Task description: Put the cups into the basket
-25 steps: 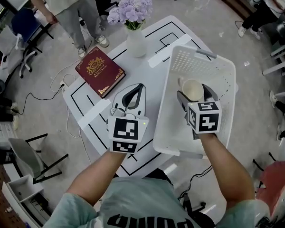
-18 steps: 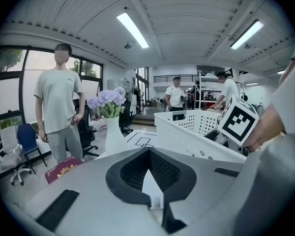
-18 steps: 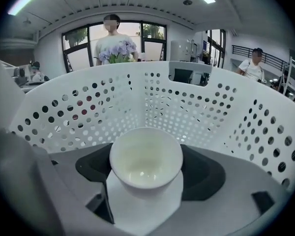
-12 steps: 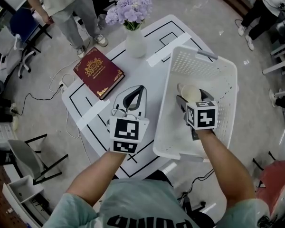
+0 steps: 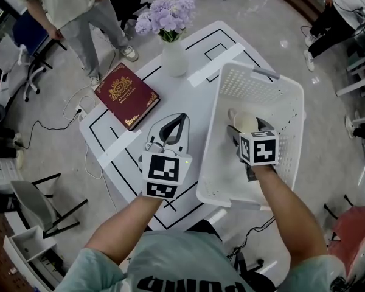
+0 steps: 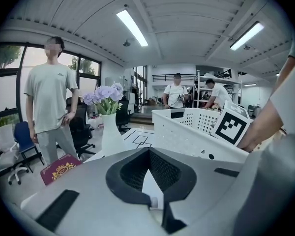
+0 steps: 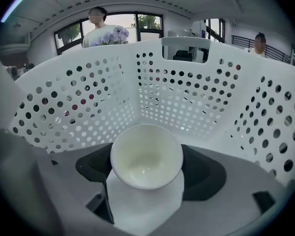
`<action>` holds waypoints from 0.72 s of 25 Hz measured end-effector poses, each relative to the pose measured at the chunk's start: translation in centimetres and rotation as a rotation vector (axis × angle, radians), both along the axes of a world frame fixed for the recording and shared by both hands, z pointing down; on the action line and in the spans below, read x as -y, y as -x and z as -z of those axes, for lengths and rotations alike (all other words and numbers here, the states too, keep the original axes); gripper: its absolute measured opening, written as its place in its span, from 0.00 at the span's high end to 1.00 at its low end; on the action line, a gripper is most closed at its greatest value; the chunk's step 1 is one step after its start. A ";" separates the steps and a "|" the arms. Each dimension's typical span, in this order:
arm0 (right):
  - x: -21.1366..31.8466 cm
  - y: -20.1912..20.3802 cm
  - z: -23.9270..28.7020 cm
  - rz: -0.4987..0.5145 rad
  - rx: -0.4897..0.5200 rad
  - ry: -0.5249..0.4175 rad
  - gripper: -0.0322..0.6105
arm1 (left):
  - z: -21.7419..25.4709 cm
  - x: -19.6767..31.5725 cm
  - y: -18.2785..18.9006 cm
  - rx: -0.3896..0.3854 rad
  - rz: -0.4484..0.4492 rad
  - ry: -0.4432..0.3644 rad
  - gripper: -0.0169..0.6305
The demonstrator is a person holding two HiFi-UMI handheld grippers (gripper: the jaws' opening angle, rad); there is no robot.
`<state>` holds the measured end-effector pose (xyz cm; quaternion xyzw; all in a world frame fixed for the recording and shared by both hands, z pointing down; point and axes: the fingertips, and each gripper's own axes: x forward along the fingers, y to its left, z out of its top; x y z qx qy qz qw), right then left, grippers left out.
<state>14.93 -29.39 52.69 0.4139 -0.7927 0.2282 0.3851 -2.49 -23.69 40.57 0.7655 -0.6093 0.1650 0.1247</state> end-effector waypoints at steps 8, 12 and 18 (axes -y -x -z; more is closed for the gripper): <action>-0.7 -0.3 0.1 0.006 0.004 0.045 0.33 | 0.2 0.0 -0.4 -0.009 -0.013 -0.002 0.97; -0.9 0.0 1.4 0.012 0.031 0.035 0.33 | 0.6 -0.3 -0.4 -0.012 -0.013 -0.008 0.97; -0.8 -0.6 5.0 -0.022 0.055 -0.058 0.33 | 1.6 -1.2 -0.5 -0.020 -0.017 -0.029 0.97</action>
